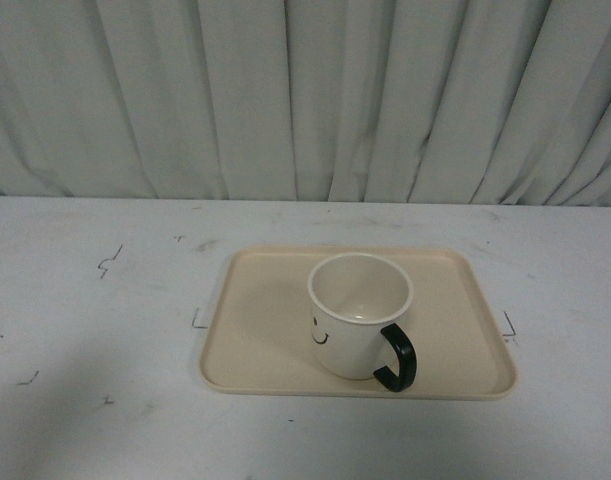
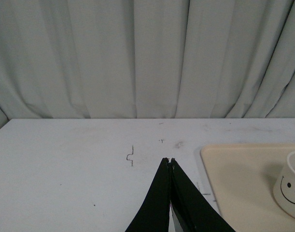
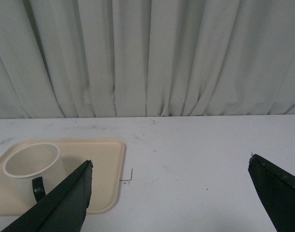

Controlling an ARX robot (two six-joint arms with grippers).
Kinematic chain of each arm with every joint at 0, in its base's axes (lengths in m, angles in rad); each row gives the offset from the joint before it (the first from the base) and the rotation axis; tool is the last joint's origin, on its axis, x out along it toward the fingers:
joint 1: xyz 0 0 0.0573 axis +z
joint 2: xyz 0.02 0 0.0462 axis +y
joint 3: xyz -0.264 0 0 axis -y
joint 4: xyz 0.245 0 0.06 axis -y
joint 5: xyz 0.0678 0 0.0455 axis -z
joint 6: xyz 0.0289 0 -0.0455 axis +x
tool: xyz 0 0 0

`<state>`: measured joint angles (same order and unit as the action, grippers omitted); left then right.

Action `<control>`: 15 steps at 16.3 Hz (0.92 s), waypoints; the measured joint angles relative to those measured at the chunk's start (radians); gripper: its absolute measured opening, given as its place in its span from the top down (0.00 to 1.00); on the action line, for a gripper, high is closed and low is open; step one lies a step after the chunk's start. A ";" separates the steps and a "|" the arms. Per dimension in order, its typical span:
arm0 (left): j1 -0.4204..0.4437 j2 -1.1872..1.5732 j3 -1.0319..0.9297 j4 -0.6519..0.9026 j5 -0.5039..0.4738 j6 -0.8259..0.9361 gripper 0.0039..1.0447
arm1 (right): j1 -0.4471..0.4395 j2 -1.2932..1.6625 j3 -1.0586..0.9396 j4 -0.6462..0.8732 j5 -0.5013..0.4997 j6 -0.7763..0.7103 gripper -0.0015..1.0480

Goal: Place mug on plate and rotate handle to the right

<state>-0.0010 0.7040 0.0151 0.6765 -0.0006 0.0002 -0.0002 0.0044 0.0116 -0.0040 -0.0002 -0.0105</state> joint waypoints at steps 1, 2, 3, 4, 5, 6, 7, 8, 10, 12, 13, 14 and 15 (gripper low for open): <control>0.000 -0.029 -0.006 -0.029 0.000 0.000 0.99 | 0.000 0.000 0.000 0.000 0.000 0.000 0.06; 0.000 -0.065 -0.006 -0.060 0.000 0.000 0.99 | 0.000 0.000 0.000 0.000 0.000 0.000 0.06; 0.000 -0.094 -0.006 -0.082 0.000 0.000 0.99 | 0.000 0.000 0.000 0.000 0.000 0.000 0.06; 0.000 -0.126 -0.006 -0.108 0.000 0.000 0.99 | 0.000 0.000 0.000 0.000 0.000 0.000 0.06; 0.000 -0.210 -0.006 -0.190 0.000 0.000 0.99 | 0.000 0.000 0.000 0.000 0.000 0.000 0.06; 0.000 -0.244 -0.006 -0.222 0.000 0.000 0.99 | 0.000 0.000 0.000 0.000 0.000 0.000 0.06; 0.000 -0.283 -0.006 -0.257 0.000 0.000 0.99 | 0.000 0.000 0.000 0.000 0.000 0.000 0.06; 0.000 -0.316 -0.006 -0.290 0.000 0.000 0.99 | 0.000 0.000 0.000 0.000 0.000 0.000 0.06; 0.000 -0.401 -0.007 -0.373 0.000 0.000 0.99 | 0.000 0.000 0.000 0.000 0.000 0.000 0.06; 0.000 -0.518 -0.007 -0.491 0.000 0.000 0.99 | 0.000 0.000 0.000 0.000 0.000 0.000 0.06; 0.000 -0.574 -0.003 -0.568 0.000 0.000 0.99 | 0.000 0.000 0.000 0.000 0.000 0.000 0.06; 0.000 -0.652 -0.006 -0.679 0.003 0.000 0.99 | 0.000 0.000 0.000 0.000 0.000 0.000 0.06; 0.000 -0.695 -0.004 -0.661 0.002 0.000 0.99 | 0.000 0.000 0.000 0.000 0.000 0.000 0.06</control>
<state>-0.0006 0.0090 0.0109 0.0158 0.0010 0.0002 -0.0002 0.0044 0.0116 -0.0040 0.0002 -0.0105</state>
